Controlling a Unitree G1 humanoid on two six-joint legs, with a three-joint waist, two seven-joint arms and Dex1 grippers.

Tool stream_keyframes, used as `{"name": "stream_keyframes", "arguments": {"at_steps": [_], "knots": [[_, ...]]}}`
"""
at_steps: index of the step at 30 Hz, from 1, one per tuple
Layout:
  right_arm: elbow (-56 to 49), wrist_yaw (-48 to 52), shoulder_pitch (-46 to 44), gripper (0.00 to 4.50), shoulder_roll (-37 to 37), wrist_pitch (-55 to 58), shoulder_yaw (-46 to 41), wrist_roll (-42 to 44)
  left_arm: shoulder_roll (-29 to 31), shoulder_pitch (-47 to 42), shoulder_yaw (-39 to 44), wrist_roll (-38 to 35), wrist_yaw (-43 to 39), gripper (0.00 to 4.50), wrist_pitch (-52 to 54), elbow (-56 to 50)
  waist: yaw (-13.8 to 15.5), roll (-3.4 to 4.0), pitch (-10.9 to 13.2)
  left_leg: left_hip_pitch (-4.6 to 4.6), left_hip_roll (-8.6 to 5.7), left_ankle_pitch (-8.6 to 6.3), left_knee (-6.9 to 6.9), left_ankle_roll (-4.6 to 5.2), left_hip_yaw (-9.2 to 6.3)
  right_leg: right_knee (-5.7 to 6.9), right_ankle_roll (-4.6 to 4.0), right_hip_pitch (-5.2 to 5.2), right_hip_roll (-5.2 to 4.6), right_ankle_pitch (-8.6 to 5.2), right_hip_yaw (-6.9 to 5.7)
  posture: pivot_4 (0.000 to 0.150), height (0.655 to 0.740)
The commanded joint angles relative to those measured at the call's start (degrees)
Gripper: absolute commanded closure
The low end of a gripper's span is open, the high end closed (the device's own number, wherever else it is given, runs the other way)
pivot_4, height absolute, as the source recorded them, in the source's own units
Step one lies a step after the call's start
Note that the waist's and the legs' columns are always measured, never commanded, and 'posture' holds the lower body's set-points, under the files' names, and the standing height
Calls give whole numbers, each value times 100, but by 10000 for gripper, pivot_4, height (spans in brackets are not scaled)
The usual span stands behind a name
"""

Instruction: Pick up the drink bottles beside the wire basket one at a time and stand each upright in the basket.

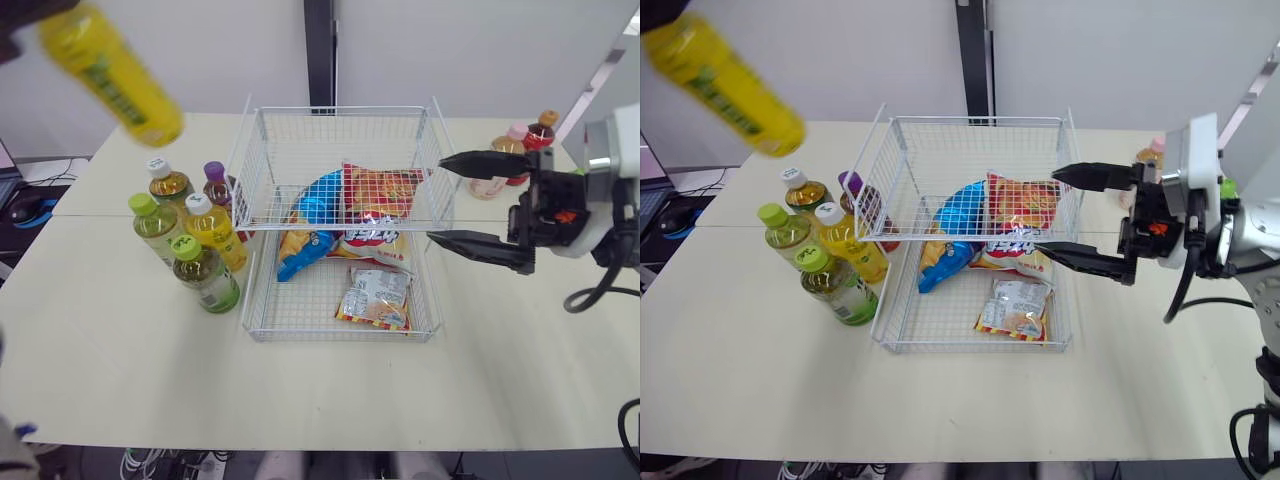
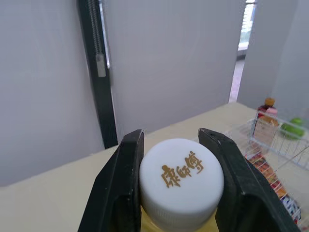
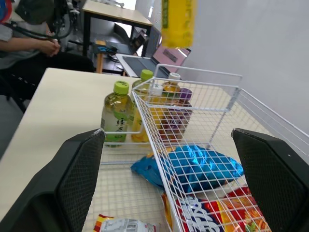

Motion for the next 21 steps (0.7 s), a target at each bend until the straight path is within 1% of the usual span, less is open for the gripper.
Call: {"name": "stream_keyframes", "arguments": {"at_steps": [1, 4, 8, 11, 15, 21], "knots": [[-311, -242, 90, 0, -82, 4, -314, 151, -395, -976, -451, 592, -496, 31117, -286, 590, -26, -1, 1, -4, -2, 0, 1, 0, 6, -3, 4, -3, -3, 2, 7, 1500, 7400], [-487, -565, 241, 0, -49, 33, -495, 213, -1352, -1792, -860, 1000, -881, 31117, -586, 1248, -58, -7, 5, -16, 0, 0, 3, 1, 18, -1, 4, -19, -5, 2, 15, 1500, 7400], [-692, -899, 467, 0, -52, 63, -654, 285, -2090, -2207, -1000, 1426, -1167, 31117, -926, 1859, -112, -7, 10, -35, 0, 1, 10, 1, 16, -2, 3, -33, -6, 2, 13, 1500, 7400], [-770, -1231, 602, 0, 10, 3, -748, 183, -2646, -2287, -963, 1619, -1143, 31117, -1231, 2235, -172, -8, 10, -35, 1, 0, 9, 2, 20, -1, 4, -36, -7, 2, 17, 1500, 7400], [-736, -1725, 650, 0, 59, -2, -761, -15, -3314, -2222, -911, 1927, -971, 31117, -1880, 2692, -151, -9, 11, -35, 1, 1, 17, 3, 17, 6, 4, -35, -8, 2, 14, 1500, 7400], [-799, -2093, 757, 0, 69, 43, -725, -59, -3968, -2192, -723, 2269, -603, 31117, -2667, 3352, -150, -12, 13, -39, -5, 1, 22, 4, 19, 4, 4, -35, -13, 2, 15, 1500, 7400]]}}
